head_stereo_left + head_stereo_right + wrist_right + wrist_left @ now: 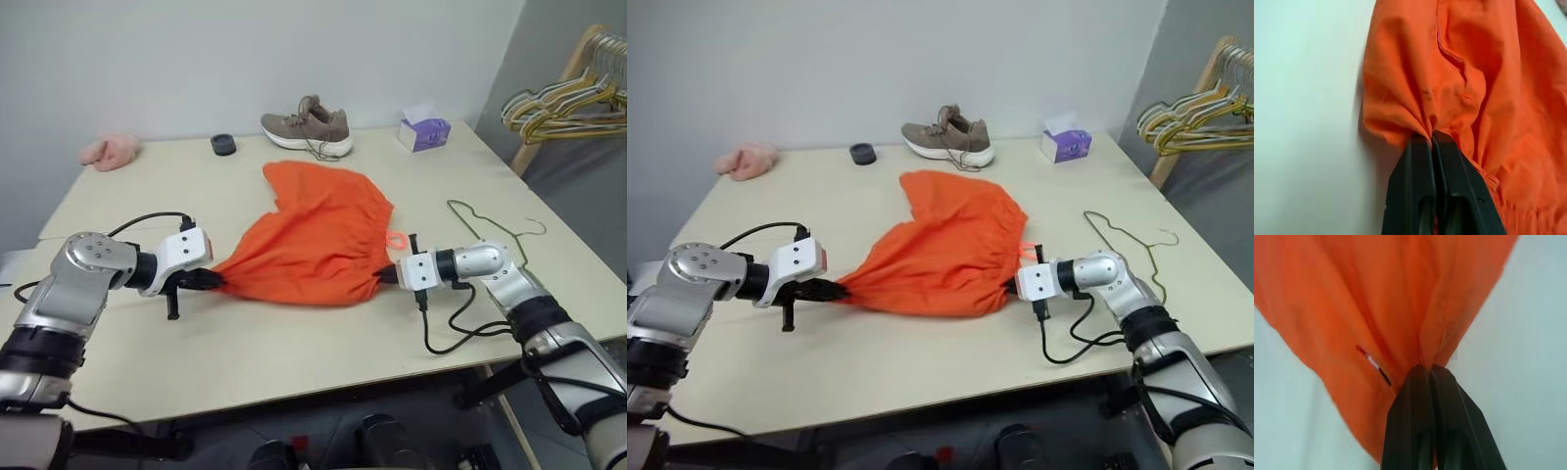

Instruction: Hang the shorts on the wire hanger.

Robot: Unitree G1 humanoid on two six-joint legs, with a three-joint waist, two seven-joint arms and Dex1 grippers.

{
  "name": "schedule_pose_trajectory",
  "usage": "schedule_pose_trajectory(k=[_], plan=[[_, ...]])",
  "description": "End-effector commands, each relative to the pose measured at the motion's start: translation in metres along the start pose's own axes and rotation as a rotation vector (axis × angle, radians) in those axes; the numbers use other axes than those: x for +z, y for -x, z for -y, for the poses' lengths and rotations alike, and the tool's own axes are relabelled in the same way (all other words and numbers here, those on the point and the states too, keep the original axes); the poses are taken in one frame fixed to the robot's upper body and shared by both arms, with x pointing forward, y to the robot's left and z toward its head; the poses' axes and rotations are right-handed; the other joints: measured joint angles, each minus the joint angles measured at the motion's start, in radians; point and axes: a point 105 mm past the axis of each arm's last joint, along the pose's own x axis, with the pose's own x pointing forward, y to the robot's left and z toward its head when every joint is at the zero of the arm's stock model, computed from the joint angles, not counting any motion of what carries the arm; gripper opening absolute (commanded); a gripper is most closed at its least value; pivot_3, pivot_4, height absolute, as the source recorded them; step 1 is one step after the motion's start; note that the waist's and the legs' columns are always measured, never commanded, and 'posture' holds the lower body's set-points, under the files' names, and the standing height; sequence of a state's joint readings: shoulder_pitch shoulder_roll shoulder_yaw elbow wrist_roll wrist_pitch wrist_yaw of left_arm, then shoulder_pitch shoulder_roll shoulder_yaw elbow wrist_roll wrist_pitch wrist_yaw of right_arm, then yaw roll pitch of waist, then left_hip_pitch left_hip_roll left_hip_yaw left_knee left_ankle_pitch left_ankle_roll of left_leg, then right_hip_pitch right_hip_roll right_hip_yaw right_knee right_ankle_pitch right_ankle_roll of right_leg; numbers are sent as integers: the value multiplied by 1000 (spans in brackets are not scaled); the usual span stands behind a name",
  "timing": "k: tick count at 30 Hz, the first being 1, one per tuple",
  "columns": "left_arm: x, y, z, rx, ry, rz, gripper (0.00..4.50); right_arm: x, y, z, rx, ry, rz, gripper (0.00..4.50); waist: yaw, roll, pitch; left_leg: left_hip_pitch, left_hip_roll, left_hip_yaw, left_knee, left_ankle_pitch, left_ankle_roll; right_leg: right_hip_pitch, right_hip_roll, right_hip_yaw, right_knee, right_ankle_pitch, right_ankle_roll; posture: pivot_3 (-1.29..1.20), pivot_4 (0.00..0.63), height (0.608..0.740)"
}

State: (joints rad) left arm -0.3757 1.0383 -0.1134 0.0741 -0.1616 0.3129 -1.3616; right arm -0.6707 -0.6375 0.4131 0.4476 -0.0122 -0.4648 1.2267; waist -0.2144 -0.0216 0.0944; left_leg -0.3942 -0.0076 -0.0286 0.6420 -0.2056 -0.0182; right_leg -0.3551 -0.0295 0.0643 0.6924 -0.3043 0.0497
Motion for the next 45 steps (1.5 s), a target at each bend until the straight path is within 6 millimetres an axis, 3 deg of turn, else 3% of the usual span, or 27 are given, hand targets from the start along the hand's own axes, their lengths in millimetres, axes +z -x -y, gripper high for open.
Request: schedule_pose_trajectory(k=[1, 4, 9, 20, 23, 25, 29, 33, 35, 38, 41, 45], plan=[[7, 3, 29, -123, 2, 15, 0, 15, 17, -7, 35, -60, 18, 16, 20, -1, 0, 7, 1, 0, -2, -1, -1, 5, -2, 1, -3, -4, -7, -121, 45, 740], [8, -1, 57, -235, 9, 14, 0, 20, 26, -20, 63, -130, 22, 16, 46, -1, 0, 13, 2, 0, -8, -1, -2, 10, -4, -2, -6, -6, -11, -127, 48, 740], [9, -3, 79, -319, 21, 13, 0, 20, 36, -39, 119, -167, -7, 16, 72, -1, 0, 9, 2, 0, -9, -2, -3, 5, -3, -2, -6, -1, -9, -131, 52, 740], [12, -7, 91, -373, 5, 29, 0, 26, 39, -77, 295, -297, -61, 16, 75, -2, 1, 11, 3, 4, -9, -2, -3, 5, -1, 1, -6, -4, -6, -138, 50, 740], [15, -7, 96, -400, 29, 47, 0, 23, 40, -74, 275, -267, -77, 633, 74, -2, 1, 10, 4, 5, -9, -2, -3, 4, -1, 1, -7, -4, -6, -142, 51, 740], [17, -8, 94, -382, 47, 54, 0, 22, 41, -74, 283, -253, -90, 1281, 75, -2, 1, 10, 4, 5, -10, -2, -3, 4, -1, 1, -8, -4, -6, -144, 52, 740], [20, -9, 92, -372, 76, 67, 891, 20, 49, -81, 323, -226, -114, 2608, 75, -2, 2, 10, 4, 5, -12, -2, -3, 3, 0, 1, -11, -3, -3, -152, 55, 740], [28, -4, 97, -418, 79, 97, 2110, 24, 59, -87, 348, -254, -116, 4029, 75, -2, 3, 10, 4, 5, -12, -2, -3, 3, 0, 1, -12, -3, -3, -161, 59, 740], [35, 0, 99, -442, 79, 127, 2676, 30, 63, -86, 336, -287, -98, 4500, 75, -2, 5, 10, 4, 5, -12, -2, -3, 3, 0, 1, -12, -3, -3, -168, 60, 740], [40, 3, 102, -465, 79, 149, 3642, 39, 66, -82, 303, -346, -56, 4500, 73, -2, 6, 10, 4, 5, -12, -2, -3, 3, 0, 1, -11, -3, -4, -179, 62, 740], [47, 2, 96, -445, 68, 188, 4475, 64, 68, -64, 201, -490, 99, 4500, 70, -2, 7, 10, 5, 5, -12, -2, -3, 3, 0, 2, -11, -4, -6, -192, 64, 740], [76, -1, 79, -370, 66, 362, 4475, 76, 72, -36, 29, -606, 224, 4500, 71, -4, 8, 10, 5, 5, -12, -2, -3, 4, 0, 2, -12, -4, -7, -200, 63, 740]])
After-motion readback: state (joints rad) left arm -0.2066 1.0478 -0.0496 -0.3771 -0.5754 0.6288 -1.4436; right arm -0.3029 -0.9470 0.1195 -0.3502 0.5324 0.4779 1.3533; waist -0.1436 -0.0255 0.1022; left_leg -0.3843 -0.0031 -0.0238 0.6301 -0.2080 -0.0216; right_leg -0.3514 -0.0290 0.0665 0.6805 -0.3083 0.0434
